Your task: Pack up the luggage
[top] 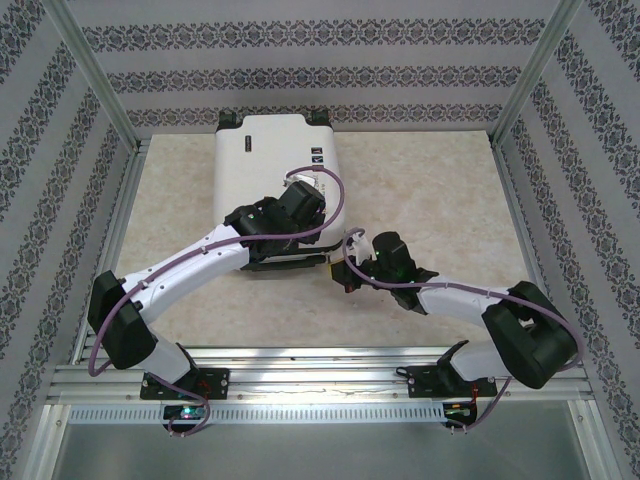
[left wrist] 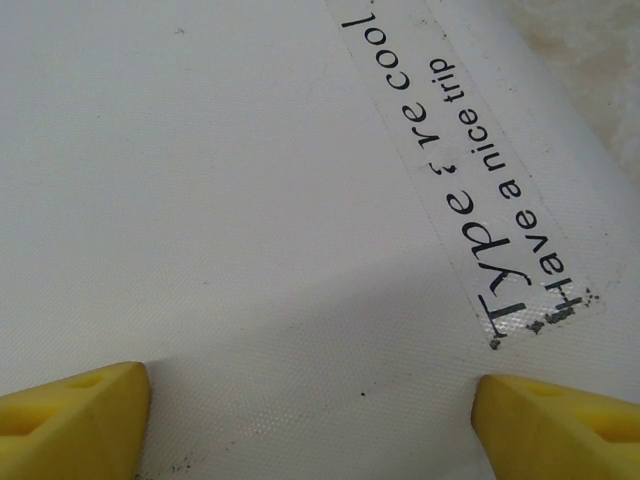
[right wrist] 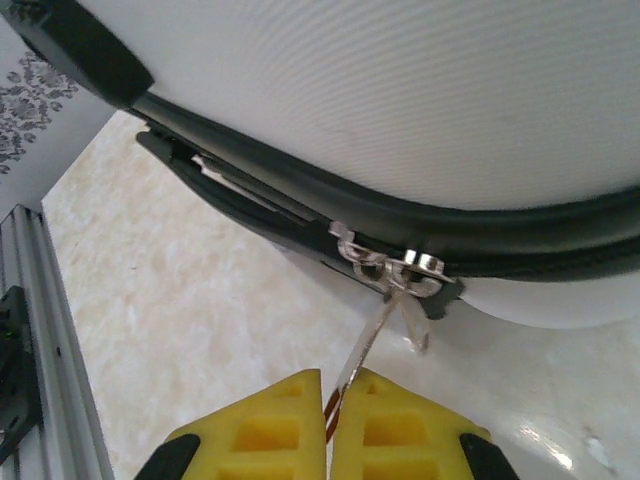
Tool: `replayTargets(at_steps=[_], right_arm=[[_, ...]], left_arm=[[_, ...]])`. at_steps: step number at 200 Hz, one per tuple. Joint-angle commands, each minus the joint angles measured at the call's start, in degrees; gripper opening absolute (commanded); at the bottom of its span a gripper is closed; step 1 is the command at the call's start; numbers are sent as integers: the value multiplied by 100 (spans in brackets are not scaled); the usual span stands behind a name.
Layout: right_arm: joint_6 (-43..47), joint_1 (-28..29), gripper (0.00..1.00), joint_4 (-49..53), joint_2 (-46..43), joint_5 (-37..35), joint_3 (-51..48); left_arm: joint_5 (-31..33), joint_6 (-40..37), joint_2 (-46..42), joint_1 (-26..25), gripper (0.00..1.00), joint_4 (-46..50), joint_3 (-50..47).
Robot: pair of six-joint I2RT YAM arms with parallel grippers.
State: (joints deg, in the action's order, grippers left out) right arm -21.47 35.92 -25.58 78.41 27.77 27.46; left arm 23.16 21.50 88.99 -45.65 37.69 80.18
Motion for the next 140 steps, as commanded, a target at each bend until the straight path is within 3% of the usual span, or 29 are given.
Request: replayTargets(at_steps=[1,37,72,89,117,140], right_arm=[[38,427,0,-320,33,1422,189],[157,416,0,144,-124,1070,241],[-12,-102,40,393,-625,857,70],[-26,-414,65,592,-996,785,10],[49,-761,82,1005,-1600,454,116],[-21,-900,92,1221,-1871,-170,305]], left_arm=[[-108,311,568,175,84,-184,-214],[-100,303,506,187,84,-194,-257],[-50,179,214,189,85,-147,-281],[-99,-31,-118,226,89,-344,-424],[-57,-184,-713,539,94,-386,-588],[-240,-120,-1364,1215,97,-459,-878]])
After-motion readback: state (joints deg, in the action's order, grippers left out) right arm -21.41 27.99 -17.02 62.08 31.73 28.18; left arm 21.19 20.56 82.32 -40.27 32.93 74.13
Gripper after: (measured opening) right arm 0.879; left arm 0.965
